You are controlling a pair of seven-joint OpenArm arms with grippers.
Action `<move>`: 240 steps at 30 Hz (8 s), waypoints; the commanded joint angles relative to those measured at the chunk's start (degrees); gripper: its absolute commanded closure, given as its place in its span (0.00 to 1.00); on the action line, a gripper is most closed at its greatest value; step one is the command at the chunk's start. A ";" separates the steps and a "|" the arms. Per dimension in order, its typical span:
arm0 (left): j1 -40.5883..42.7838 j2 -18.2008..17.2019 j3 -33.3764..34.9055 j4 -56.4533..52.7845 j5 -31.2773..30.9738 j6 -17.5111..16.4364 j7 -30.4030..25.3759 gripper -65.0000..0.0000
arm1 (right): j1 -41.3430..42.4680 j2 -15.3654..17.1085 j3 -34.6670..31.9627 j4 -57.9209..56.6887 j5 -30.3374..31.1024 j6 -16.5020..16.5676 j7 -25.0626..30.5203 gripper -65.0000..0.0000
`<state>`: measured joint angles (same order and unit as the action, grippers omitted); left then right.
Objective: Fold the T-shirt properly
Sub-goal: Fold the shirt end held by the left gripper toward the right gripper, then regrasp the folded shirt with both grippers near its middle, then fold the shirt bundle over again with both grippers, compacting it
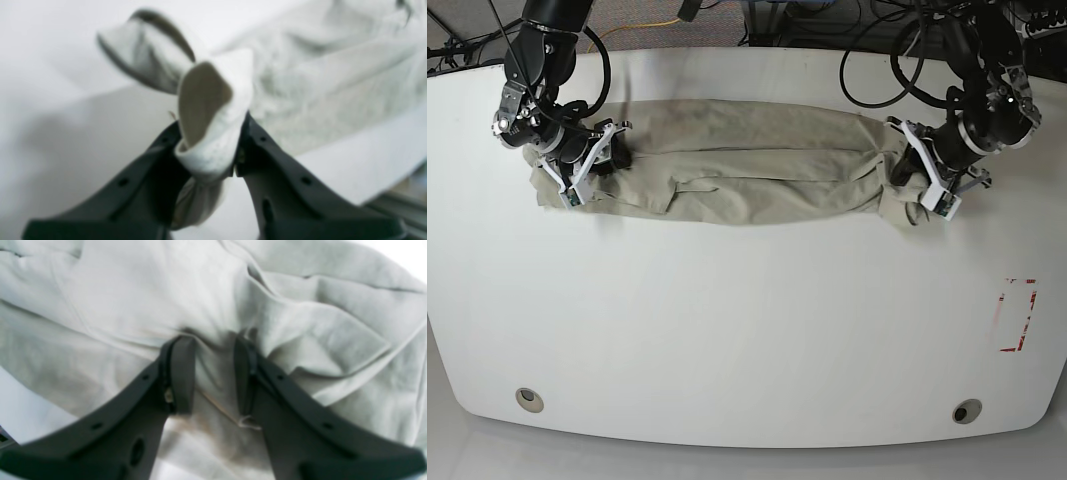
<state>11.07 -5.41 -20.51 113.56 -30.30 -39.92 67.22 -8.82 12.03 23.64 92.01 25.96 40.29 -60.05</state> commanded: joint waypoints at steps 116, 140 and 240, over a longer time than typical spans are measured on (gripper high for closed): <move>-2.76 2.29 14.67 -15.23 19.18 2.78 -13.55 0.63 | 6.84 -4.78 28.63 14.41 9.43 -0.29 -19.95 1.00; -2.24 -0.79 14.84 -15.93 19.18 2.95 -13.29 0.63 | -1.07 -18.93 10.34 21.97 30.26 -0.29 -19.95 1.00; -6.72 2.38 14.40 -1.69 14.79 -0.08 -13.55 0.63 | 18.09 -4.08 -21.92 -0.53 14.79 -0.29 4.10 0.65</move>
<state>5.08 -3.20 -8.08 110.52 -15.18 -39.94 55.20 6.74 7.60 1.58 92.77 39.35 39.62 -58.02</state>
